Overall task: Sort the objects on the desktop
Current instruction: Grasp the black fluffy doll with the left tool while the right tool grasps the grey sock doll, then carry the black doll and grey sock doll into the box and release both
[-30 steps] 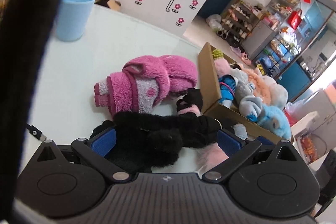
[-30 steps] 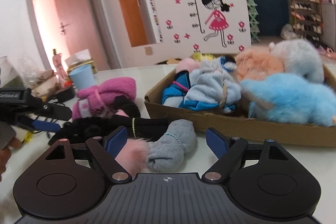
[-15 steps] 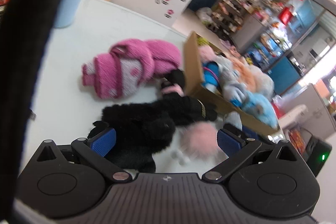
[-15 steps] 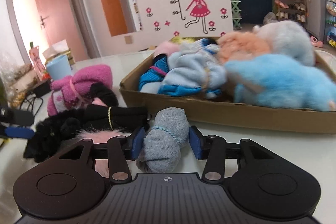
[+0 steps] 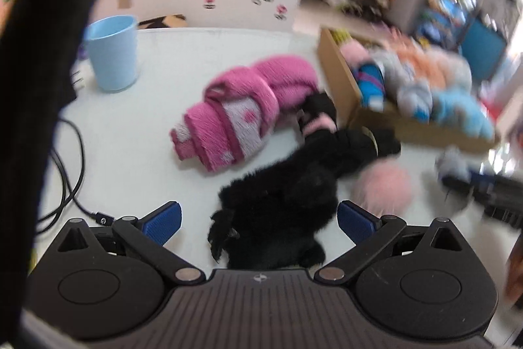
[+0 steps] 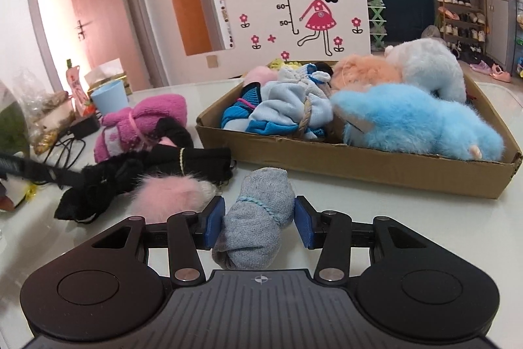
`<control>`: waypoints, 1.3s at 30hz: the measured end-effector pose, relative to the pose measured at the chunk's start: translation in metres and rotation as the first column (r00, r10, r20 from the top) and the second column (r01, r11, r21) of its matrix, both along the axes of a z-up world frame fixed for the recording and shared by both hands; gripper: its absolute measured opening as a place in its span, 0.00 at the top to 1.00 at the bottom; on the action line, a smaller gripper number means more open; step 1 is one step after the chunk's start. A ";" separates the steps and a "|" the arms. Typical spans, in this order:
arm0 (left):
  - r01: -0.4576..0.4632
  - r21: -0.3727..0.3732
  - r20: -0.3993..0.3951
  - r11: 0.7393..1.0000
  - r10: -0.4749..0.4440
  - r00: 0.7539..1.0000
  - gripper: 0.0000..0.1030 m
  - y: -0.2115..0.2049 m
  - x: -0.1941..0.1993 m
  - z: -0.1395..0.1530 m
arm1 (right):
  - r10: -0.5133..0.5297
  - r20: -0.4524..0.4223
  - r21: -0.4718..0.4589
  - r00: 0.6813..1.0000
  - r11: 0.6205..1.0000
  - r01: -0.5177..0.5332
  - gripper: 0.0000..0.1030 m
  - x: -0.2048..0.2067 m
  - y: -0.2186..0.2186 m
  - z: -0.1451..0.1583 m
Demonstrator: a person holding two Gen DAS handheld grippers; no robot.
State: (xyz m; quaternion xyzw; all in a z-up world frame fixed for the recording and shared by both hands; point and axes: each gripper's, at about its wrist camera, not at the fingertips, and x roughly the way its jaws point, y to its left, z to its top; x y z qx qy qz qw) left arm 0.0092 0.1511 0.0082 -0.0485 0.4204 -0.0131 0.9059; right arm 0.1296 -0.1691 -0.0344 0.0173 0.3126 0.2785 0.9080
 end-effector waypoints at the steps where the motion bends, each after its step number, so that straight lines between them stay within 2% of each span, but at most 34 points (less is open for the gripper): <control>1: 0.028 0.017 -0.006 0.999 -0.027 1.000 0.02 -0.004 0.001 -0.003 | 0.002 -0.001 0.001 1.000 1.000 -0.002 0.48 0.000 0.000 0.000; 5: 0.090 0.061 -0.029 0.994 -0.088 0.996 0.02 -0.015 0.009 -0.014 | 0.006 0.001 -0.001 1.000 1.000 -0.006 0.48 0.001 0.000 0.000; 7: 0.095 0.073 -0.042 0.993 -0.092 0.995 0.08 -0.019 0.013 -0.021 | 0.008 -0.002 0.001 1.000 1.000 -0.008 0.48 0.002 0.000 0.000; 9: 0.089 0.082 -0.047 0.993 -0.086 0.995 0.25 -0.021 0.016 -0.027 | 0.006 -0.007 0.002 1.000 1.000 -0.006 0.48 0.004 0.000 -0.001; 10: 0.086 0.099 -0.027 0.991 -0.084 0.996 0.29 -0.022 0.015 -0.027 | 0.006 -0.012 0.005 1.000 1.000 -0.006 0.48 0.004 0.000 -0.001; 12: 0.084 0.077 -0.017 0.993 -0.083 0.996 0.45 -0.020 0.012 -0.025 | 0.009 -0.012 0.012 1.000 1.000 -0.009 0.48 0.004 -0.001 0.000; 17: 0.082 0.060 -0.014 0.995 -0.081 0.997 0.49 -0.022 0.003 -0.021 | 0.018 -0.004 0.014 1.000 1.000 -0.017 0.48 0.003 -0.001 0.003; 22: 0.068 0.046 0.026 0.997 -0.069 0.997 0.50 -0.029 -0.011 -0.013 | 0.025 -0.004 0.015 1.000 1.000 -0.025 0.48 -0.001 -0.003 0.003; 31: 0.045 0.066 0.142 0.997 -0.054 0.988 0.50 -0.045 -0.043 0.026 | 0.029 0.009 0.030 1.000 0.999 -0.029 0.48 -0.012 -0.012 0.011; 39: 0.046 0.065 0.254 0.997 -0.061 0.965 0.49 -0.060 -0.068 0.068 | 0.044 0.088 0.086 0.995 0.995 -0.052 0.48 -0.047 -0.044 0.047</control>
